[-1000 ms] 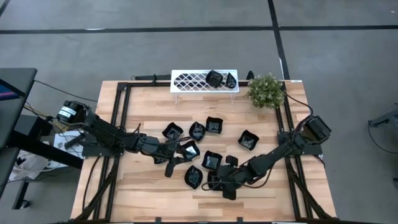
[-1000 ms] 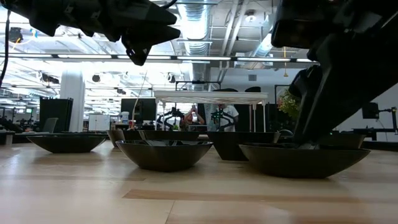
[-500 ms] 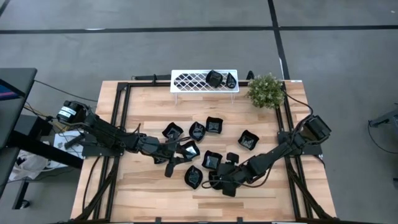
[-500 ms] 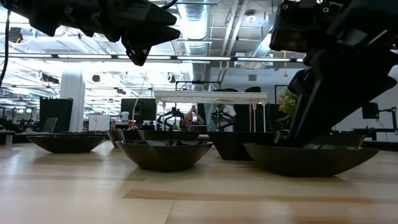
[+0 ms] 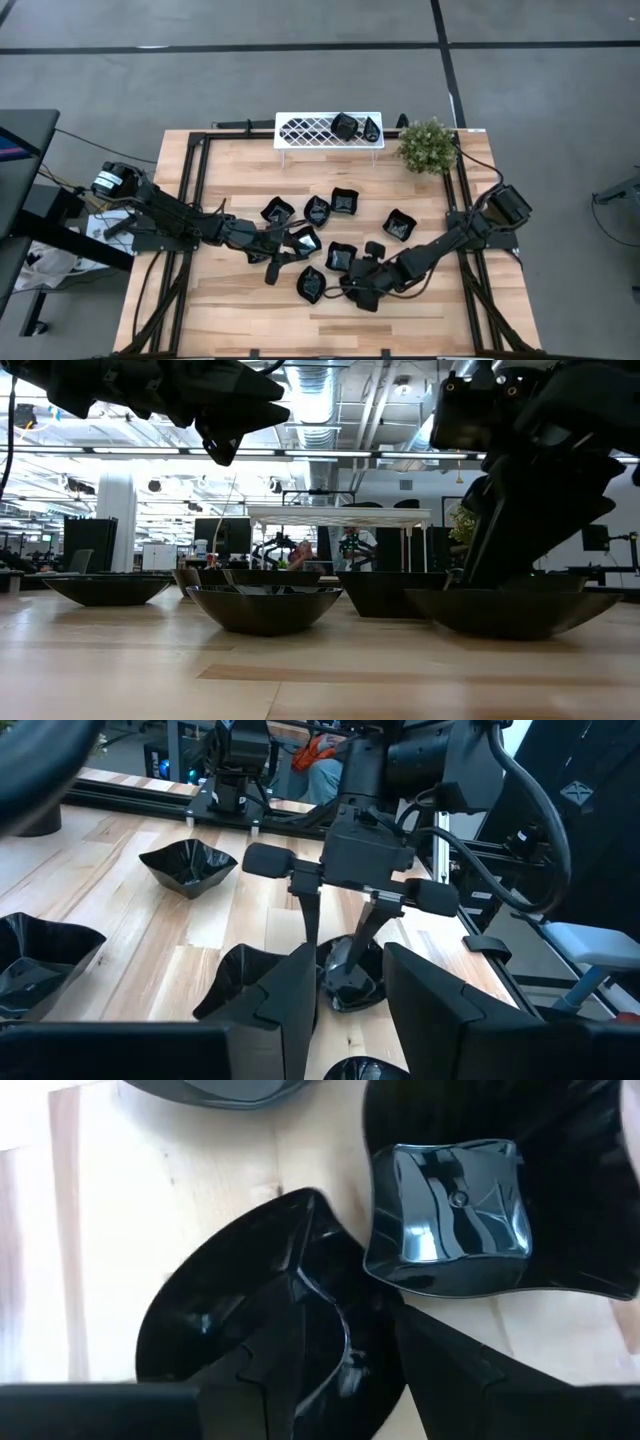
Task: Pick & Place Mini shaped plates
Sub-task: Stack the leaf shaped plate on top of the leaf shaped plate on the shelf
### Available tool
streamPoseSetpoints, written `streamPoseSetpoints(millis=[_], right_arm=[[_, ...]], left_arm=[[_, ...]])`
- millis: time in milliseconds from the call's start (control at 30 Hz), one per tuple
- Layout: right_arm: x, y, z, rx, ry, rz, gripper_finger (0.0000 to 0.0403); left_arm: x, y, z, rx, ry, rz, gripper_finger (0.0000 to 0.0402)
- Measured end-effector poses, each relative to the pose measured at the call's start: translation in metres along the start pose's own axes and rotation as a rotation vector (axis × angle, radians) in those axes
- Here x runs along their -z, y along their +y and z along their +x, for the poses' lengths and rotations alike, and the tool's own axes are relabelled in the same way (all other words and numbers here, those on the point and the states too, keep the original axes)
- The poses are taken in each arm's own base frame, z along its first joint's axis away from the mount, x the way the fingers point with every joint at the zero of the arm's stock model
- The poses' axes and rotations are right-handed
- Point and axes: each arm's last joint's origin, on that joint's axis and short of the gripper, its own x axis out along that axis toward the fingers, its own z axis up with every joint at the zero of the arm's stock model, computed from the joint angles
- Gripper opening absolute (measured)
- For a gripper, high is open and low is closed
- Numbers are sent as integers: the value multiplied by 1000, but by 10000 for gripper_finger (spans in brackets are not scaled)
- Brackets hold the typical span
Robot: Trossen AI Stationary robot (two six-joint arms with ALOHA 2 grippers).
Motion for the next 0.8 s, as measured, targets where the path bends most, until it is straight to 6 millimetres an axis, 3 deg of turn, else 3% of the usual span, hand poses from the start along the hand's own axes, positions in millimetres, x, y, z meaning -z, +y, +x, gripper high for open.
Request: streamPoseSetpoints(millis=[800], right_arm=[[2, -4, 0, 41, 14, -44, 154]], left_arm=[[0, 0, 0, 0, 0, 0, 122]])
